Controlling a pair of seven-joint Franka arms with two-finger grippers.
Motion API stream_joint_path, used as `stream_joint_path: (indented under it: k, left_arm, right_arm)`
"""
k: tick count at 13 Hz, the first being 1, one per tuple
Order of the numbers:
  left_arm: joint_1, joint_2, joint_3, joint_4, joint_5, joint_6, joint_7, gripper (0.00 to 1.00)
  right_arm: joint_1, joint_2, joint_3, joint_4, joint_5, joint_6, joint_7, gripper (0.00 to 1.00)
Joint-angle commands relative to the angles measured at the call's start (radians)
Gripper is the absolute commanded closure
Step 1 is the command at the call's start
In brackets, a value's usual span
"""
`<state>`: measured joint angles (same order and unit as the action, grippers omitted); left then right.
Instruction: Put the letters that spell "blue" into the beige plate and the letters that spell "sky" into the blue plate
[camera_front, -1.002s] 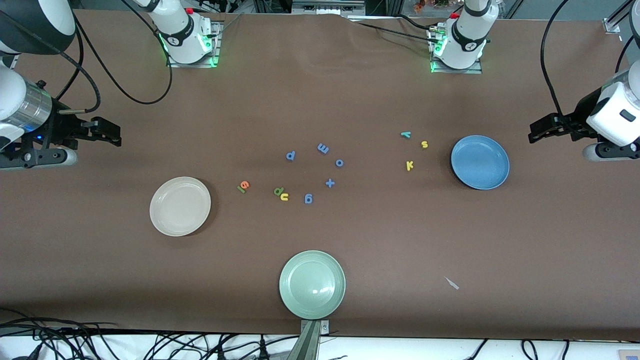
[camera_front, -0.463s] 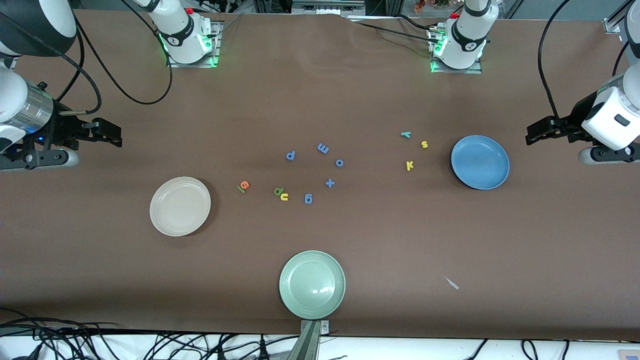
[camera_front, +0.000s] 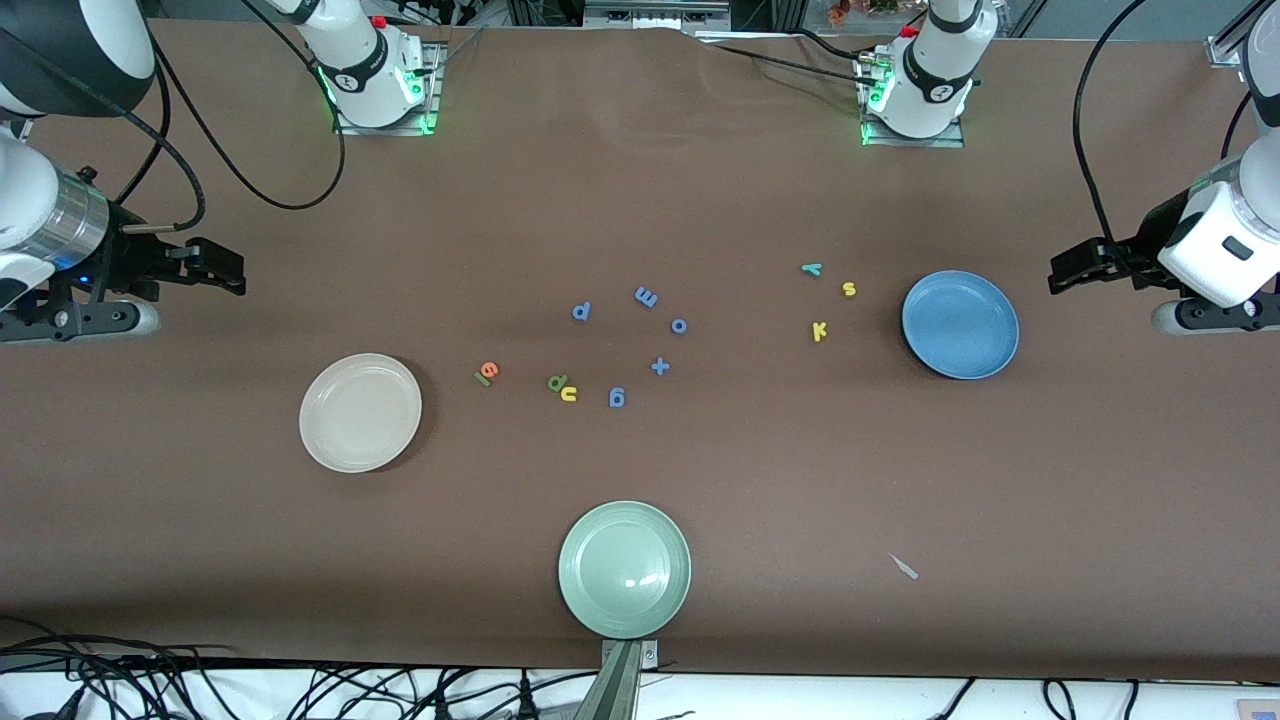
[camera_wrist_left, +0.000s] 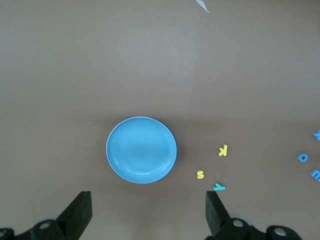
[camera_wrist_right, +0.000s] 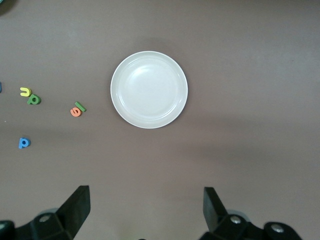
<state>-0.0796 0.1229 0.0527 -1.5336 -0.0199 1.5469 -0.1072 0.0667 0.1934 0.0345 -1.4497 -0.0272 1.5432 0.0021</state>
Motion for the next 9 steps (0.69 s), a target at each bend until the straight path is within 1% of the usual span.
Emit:
stream_joint_path:
  k: [1, 3, 9]
  left_arm:
    - [0.014, -0.008, -0.001, 0.004, -0.031, 0.007, 0.021, 0.0]
    - [0.015, -0.011, 0.001, 0.007, -0.031, 0.007, 0.07, 0.0]
    - [0.006, 0.001, 0.001, 0.015, -0.014, 0.022, 0.057, 0.0]
  right_arm:
    - [0.002, 0.003, 0.002, 0.009, -0.019, -0.009, 0.01, 0.0]
    - [0.002, 0.003, 0.002, 0.009, -0.02, -0.009, 0.01, 0.0]
    - [0.002, 0.003, 0.002, 0.008, -0.02, -0.011, 0.012, 0.0]
